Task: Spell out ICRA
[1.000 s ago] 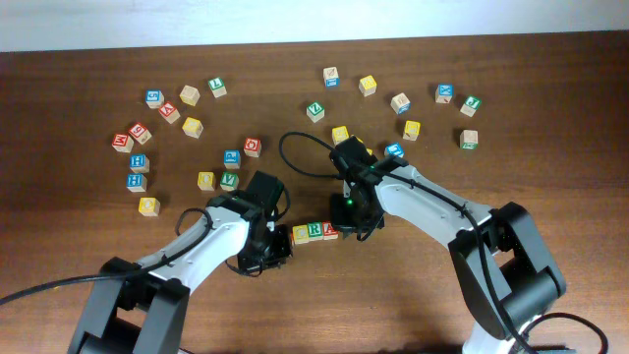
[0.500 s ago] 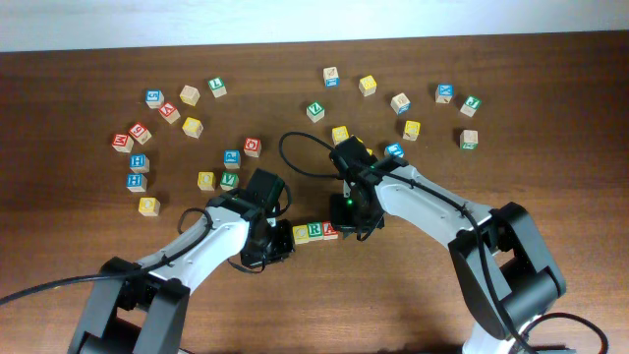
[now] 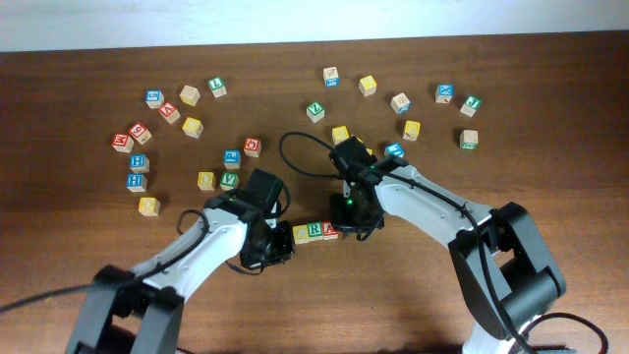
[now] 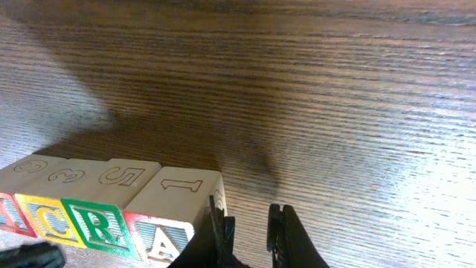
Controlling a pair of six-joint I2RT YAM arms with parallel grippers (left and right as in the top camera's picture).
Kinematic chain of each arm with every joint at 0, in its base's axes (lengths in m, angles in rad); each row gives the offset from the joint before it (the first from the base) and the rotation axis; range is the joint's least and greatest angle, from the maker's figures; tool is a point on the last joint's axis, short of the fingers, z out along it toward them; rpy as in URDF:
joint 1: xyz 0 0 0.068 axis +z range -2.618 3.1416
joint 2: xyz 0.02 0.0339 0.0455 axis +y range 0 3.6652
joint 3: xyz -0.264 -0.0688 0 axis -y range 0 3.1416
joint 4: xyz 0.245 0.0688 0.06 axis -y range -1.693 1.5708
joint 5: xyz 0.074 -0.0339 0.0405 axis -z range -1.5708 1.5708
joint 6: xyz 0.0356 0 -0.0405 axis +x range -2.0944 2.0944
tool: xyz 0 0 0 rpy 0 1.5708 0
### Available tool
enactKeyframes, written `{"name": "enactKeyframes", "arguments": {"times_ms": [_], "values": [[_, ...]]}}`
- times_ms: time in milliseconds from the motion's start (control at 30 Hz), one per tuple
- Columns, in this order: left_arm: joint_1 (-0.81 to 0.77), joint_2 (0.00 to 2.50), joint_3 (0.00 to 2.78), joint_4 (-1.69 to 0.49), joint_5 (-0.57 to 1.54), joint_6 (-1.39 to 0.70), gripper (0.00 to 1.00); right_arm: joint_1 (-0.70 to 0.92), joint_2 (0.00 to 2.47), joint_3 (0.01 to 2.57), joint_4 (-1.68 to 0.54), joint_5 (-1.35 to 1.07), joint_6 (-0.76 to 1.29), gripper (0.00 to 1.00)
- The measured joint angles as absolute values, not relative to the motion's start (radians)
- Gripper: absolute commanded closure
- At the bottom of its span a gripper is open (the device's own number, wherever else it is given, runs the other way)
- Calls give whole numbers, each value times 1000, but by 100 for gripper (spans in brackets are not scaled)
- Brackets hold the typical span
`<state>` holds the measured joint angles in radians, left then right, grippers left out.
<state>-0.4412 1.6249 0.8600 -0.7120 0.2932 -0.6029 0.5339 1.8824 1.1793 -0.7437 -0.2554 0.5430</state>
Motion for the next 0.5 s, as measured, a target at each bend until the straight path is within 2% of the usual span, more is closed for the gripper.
{"name": "enactKeyframes", "arguments": {"times_ms": [133, 200, 300, 433, 500], "values": [[-429, 1511, 860, -757, 303, -591, 100, 534, 1882, 1179, -744, -255, 543, 90], [-337, 1468, 860, -773, 305, -560, 100, 534, 1882, 1179, -747, -255, 543, 93], [-252, 1468, 860, -771, 260, -540, 100, 534, 1882, 1179, -747, -256, 547, 94], [-249, 1483, 860, -741, 222, -538, 100, 534, 1882, 1179, -747, -256, 558, 96], [-249, 1570, 860, -709, 220, -538, 100, 534, 1882, 1179, -747, -261, 576, 96]]}}
